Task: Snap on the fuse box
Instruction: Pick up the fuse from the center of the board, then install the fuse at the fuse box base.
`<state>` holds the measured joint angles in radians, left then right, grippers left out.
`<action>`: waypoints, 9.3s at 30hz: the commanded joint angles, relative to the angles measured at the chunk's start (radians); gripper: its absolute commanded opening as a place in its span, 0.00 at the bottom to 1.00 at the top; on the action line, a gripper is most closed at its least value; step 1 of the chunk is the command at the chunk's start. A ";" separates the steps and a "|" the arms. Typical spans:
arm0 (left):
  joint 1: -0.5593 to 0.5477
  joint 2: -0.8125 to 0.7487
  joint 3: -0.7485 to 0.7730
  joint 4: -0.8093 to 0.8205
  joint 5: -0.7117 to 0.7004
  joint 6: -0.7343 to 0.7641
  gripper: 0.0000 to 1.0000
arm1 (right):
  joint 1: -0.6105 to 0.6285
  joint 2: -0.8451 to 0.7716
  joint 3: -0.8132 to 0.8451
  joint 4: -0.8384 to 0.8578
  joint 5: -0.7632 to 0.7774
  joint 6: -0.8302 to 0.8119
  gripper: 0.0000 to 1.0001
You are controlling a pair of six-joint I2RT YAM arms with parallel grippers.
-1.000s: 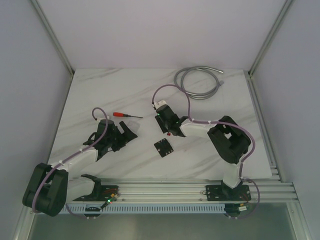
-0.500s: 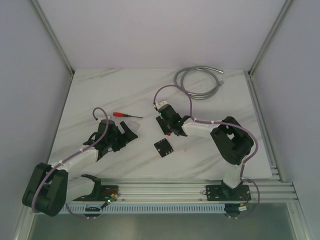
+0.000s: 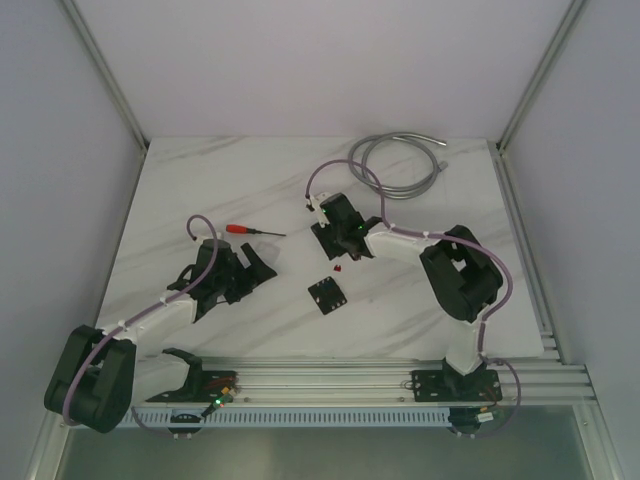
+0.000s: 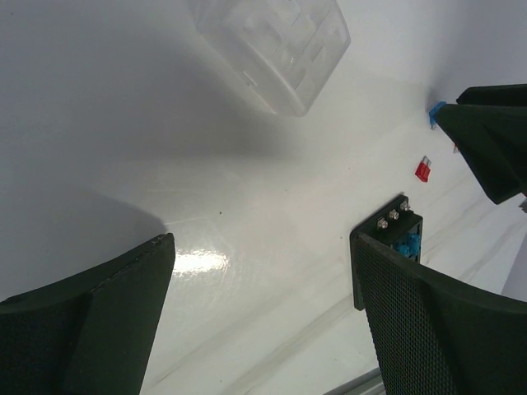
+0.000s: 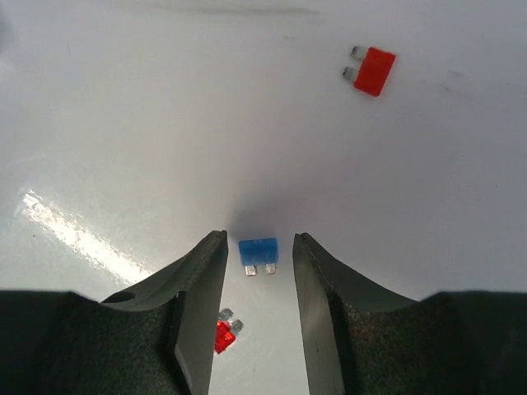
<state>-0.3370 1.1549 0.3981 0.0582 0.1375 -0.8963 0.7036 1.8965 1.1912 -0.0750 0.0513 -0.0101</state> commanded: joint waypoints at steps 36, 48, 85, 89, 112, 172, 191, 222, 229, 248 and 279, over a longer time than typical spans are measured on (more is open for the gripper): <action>-0.109 0.050 0.080 0.042 -0.046 0.053 0.91 | -0.005 0.001 0.035 -0.086 -0.032 0.081 0.23; -0.194 0.069 0.077 0.254 -0.090 0.051 0.86 | 0.004 -0.144 -0.054 -0.012 0.027 0.264 0.23; -0.474 0.242 0.047 0.865 -0.369 0.070 0.43 | 0.084 -0.459 -0.350 0.312 0.040 0.795 0.24; -0.480 0.241 0.047 0.881 -0.394 0.068 0.38 | 0.092 -0.452 -0.367 0.334 0.025 0.818 0.24; -0.487 0.197 0.040 0.802 -0.433 0.147 0.00 | 0.086 -0.587 -0.469 0.405 0.035 0.794 0.41; -0.403 -0.106 0.037 0.526 -0.012 0.372 0.47 | -0.111 -0.814 -0.438 0.140 -0.603 0.047 0.00; -0.375 -0.001 0.080 0.188 -0.364 0.138 1.00 | 0.194 -0.464 -0.308 0.011 0.192 0.185 0.00; -0.300 0.060 0.072 0.137 -0.319 0.014 1.00 | 0.289 -0.239 -0.183 -0.119 0.322 0.237 0.00; -0.297 0.053 0.068 0.132 -0.323 0.011 1.00 | 0.300 -0.279 -0.188 -0.111 0.327 0.234 0.00; -0.295 0.046 0.068 0.126 -0.325 0.006 1.00 | 0.304 -0.227 -0.190 -0.114 0.354 0.239 0.00; -0.295 0.055 0.075 0.125 -0.320 0.003 1.00 | 0.317 -0.260 -0.214 -0.132 0.347 0.221 0.00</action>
<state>-0.6388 1.2156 0.4599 0.1928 -0.1909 -0.8886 1.0142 1.6581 0.9817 -0.1970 0.3923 0.2131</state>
